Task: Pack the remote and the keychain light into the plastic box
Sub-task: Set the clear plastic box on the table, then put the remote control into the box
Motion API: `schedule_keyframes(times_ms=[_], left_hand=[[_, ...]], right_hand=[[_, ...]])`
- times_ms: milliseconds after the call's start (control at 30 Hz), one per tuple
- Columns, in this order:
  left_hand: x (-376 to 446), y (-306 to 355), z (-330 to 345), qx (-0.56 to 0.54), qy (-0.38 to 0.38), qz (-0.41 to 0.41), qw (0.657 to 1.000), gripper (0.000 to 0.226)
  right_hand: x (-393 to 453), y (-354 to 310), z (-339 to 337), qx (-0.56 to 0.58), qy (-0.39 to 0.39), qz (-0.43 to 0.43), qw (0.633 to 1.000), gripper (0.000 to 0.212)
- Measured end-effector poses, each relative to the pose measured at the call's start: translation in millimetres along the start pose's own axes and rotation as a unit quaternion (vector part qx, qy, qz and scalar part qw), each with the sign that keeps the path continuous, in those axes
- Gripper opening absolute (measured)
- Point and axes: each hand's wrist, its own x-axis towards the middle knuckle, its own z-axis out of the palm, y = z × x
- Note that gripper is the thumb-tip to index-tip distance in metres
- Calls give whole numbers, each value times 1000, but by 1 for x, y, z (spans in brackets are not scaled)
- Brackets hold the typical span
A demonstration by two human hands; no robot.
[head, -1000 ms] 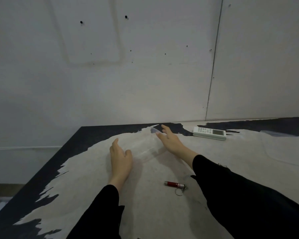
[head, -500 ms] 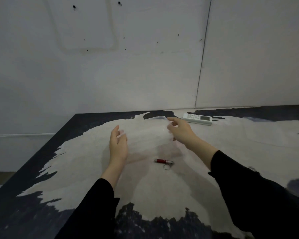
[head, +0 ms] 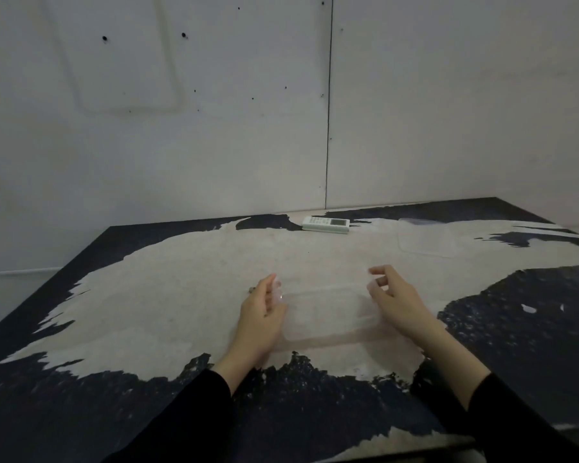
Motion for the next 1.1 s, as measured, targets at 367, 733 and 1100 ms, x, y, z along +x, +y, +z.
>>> schedule_keyframes(times_ms=[367, 733, 1100], left_hand=[[1, 3, -1, 61, -22, 15, 998, 47], [33, -16, -38, 283, 68, 114, 950, 28], [53, -45, -45, 369, 33, 25, 929, 40]], right_hand=[[0, 12, 3, -27, -1, -19, 999, 42], [79, 16, -26, -95, -10, 35, 995, 28], [220, 35, 29, -203, -1, -90, 975, 56]])
